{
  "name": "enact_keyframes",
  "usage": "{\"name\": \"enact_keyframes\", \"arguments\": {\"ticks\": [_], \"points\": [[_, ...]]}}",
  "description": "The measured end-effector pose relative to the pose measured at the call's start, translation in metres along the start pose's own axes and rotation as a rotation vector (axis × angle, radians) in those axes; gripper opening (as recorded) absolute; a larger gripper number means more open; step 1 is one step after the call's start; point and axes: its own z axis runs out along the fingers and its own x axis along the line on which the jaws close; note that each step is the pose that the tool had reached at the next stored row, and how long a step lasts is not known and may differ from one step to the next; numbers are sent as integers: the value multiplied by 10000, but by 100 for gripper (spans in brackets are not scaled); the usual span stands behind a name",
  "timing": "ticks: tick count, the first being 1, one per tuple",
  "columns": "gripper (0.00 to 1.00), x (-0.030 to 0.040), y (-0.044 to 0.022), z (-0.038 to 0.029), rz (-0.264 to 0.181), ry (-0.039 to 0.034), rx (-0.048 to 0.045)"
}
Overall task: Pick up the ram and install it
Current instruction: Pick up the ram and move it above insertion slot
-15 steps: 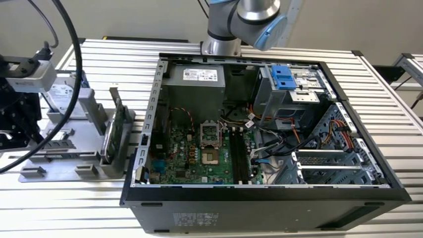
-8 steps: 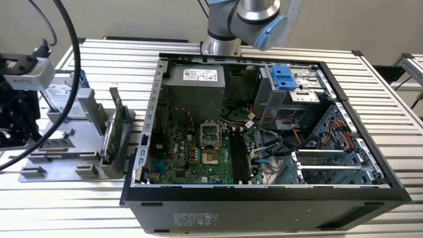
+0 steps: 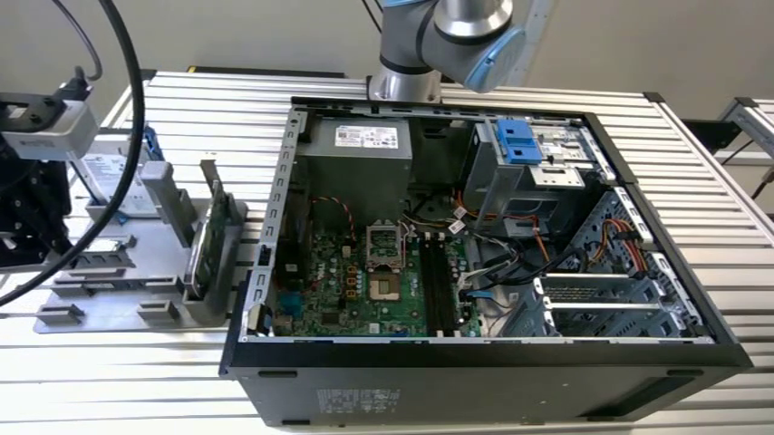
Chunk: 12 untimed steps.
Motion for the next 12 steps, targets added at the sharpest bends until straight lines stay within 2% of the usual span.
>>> {"name": "enact_keyframes", "arguments": {"ticks": [12], "points": [[0, -1, -4, -63, 0, 0, 0]]}}
